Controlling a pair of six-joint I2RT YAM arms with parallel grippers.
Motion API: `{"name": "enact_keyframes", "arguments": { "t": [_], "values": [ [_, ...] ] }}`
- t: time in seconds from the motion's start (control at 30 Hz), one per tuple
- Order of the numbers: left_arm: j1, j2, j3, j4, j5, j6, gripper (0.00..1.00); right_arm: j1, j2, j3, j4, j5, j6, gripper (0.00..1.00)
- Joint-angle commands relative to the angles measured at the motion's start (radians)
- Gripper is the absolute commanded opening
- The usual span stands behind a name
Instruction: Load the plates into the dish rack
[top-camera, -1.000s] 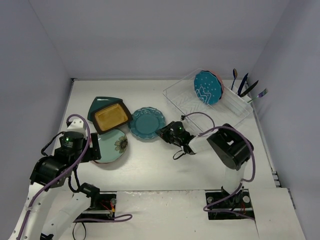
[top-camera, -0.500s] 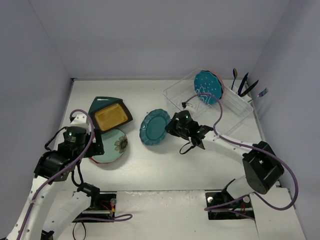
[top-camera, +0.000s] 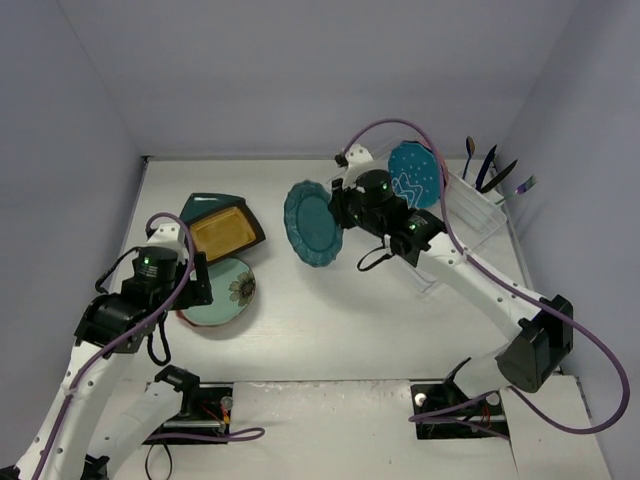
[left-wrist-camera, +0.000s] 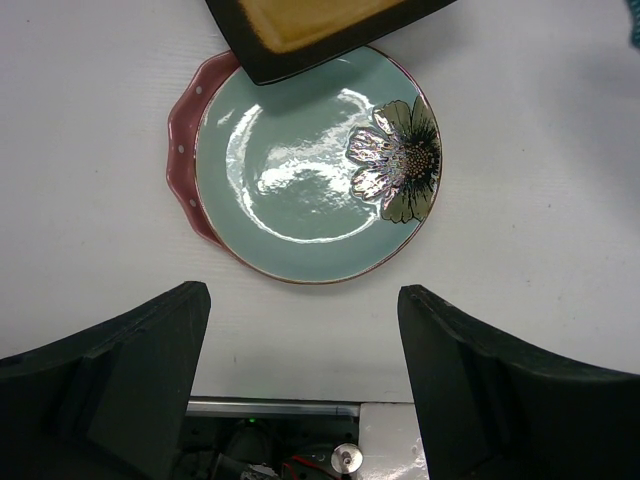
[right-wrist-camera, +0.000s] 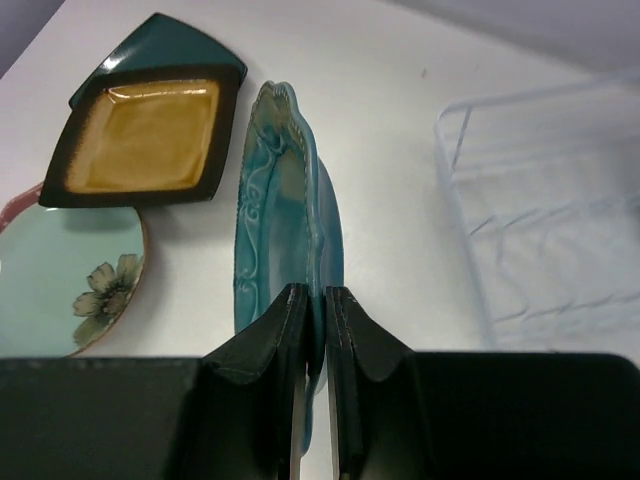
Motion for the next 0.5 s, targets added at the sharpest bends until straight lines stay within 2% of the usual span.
{"name": "enact_keyframes", "arguments": {
  "t": [0.0,0.1,0.17,0.23,0.47],
  "values": [
    [-0.004,0.009,0.029,0.051,0.001,0.011,0.76,-0.023,-0.091,0.158,0.170,0.017,-0.277,0.00],
    [-0.004,0.009,0.029,0.050,-0.001,0.013,0.76,-0.063,-0.083,0.216,0.182,0.003,-0.438,0.00],
    [-0.004,0.009,0.030,0.048,-0.004,0.014,0.76,-0.142,-0.079,0.230,0.204,-0.053,-0.504,0.00],
    [-0.004,0.007,0.033,0.047,-0.011,0.019,0.76,-0.229,-0.073,0.256,0.221,-0.119,-0.529,0.00],
    [-0.003,0.012,0.036,0.047,-0.036,0.031,0.76,-0.402,0.025,0.347,0.215,-0.221,-0.676,0.00]
  ]
}}
